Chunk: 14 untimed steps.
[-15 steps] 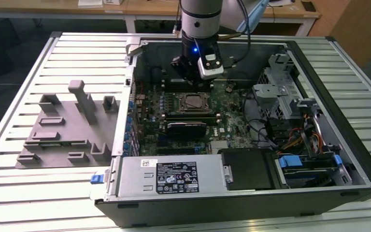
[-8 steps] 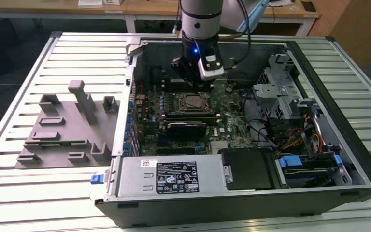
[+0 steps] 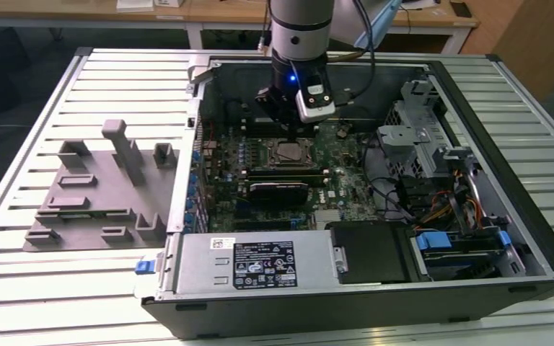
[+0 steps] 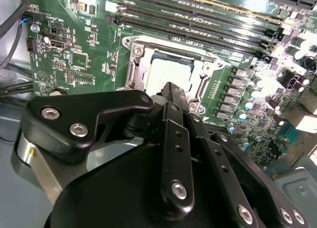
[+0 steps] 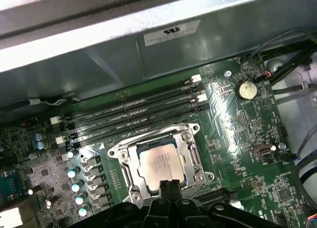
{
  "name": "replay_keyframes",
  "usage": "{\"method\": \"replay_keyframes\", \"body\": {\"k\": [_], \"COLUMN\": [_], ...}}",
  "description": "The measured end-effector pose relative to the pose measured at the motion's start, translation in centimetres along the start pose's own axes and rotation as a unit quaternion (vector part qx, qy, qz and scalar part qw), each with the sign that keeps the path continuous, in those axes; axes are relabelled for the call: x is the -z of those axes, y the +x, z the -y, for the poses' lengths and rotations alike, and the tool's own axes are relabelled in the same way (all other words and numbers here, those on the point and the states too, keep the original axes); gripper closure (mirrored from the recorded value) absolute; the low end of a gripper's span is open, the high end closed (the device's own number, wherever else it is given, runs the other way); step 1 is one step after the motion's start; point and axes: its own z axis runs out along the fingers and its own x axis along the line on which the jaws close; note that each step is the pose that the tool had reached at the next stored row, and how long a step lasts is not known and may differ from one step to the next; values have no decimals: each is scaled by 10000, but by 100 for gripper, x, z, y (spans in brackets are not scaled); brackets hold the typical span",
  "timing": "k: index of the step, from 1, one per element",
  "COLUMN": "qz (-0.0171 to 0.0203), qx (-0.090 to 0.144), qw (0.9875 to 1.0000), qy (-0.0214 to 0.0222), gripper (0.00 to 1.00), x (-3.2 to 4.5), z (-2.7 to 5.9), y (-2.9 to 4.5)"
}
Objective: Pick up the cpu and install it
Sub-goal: 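Install the second cpu locking lever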
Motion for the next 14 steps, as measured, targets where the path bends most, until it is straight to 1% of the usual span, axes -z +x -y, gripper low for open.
{"method": "replay_keyframes", "body": {"k": [14], "qz": [0], "qx": [0], "qw": [10000], "qy": [0], "gripper": [89], "x": [3], "z": [111], "y": [-37]}}
